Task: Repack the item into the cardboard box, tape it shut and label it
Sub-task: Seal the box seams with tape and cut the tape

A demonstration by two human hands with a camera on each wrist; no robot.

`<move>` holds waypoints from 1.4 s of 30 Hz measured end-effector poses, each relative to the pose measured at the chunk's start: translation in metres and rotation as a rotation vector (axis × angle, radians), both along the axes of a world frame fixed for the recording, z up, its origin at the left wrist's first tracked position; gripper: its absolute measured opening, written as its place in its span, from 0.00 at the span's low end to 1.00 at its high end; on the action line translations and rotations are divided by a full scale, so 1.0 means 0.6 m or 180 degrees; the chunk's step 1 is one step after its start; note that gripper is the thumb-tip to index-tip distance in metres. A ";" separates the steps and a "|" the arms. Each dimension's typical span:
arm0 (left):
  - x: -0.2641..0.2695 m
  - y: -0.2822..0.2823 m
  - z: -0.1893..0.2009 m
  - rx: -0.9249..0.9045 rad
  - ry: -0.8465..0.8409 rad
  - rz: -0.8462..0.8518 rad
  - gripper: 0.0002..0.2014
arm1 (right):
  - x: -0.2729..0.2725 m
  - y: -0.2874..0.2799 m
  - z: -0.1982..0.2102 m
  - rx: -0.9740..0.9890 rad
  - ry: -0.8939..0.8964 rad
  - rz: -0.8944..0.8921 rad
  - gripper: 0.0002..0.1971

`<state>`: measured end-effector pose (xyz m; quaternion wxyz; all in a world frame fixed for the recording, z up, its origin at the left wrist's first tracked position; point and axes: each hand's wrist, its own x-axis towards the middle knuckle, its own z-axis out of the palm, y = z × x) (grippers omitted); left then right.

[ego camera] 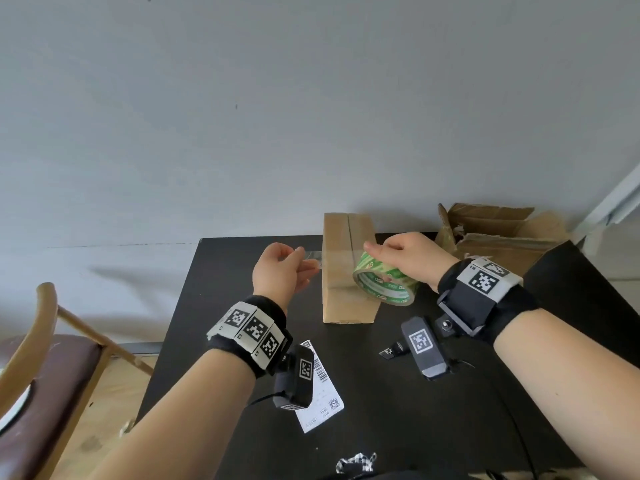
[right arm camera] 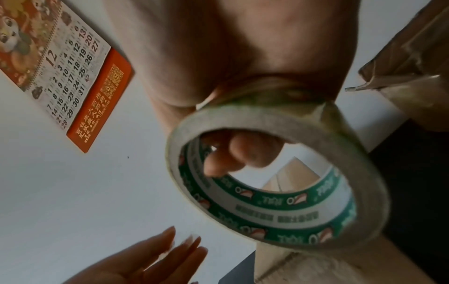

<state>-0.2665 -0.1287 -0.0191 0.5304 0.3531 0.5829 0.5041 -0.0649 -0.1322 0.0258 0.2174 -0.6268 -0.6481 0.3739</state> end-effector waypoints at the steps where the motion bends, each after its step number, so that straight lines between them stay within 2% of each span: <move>1: 0.004 -0.001 -0.005 -0.0016 0.0065 -0.0006 0.07 | 0.003 -0.001 -0.003 -0.0062 0.0035 0.0033 0.25; 3: 0.013 -0.004 -0.016 -0.0085 0.0091 0.0014 0.07 | 0.011 -0.002 -0.008 -0.0136 0.0038 0.0116 0.24; 6: 0.024 -0.009 -0.027 -0.0181 0.0015 0.0103 0.07 | 0.021 -0.001 -0.011 -0.0235 0.0069 0.0161 0.16; 9: 0.035 -0.013 -0.034 -0.0132 0.0098 0.0206 0.08 | 0.035 0.003 -0.020 -0.0211 0.0011 0.0185 0.13; 15: 0.049 -0.018 -0.057 -0.0169 0.0274 0.0451 0.08 | 0.073 0.006 -0.045 0.0005 -0.1074 0.0477 0.16; 17: 0.054 -0.021 -0.061 -0.0219 0.0312 0.0429 0.07 | 0.085 0.009 -0.052 -0.0010 -0.1244 0.0532 0.18; 25: 0.057 -0.027 -0.079 -0.0307 0.0530 0.0544 0.07 | 0.085 0.031 -0.076 -0.0015 -0.1340 0.0585 0.23; 31: 0.063 -0.020 -0.083 -0.0227 0.0800 0.0664 0.07 | 0.085 0.037 -0.080 0.0063 -0.1369 0.0526 0.20; 38: 0.059 -0.004 -0.087 -0.0199 0.1219 0.0560 0.07 | 0.082 0.050 -0.093 0.0058 -0.1518 0.0483 0.19; 42: 0.058 0.000 -0.091 -0.0239 0.1257 0.0517 0.06 | 0.083 0.055 -0.101 0.0002 -0.1564 0.0467 0.18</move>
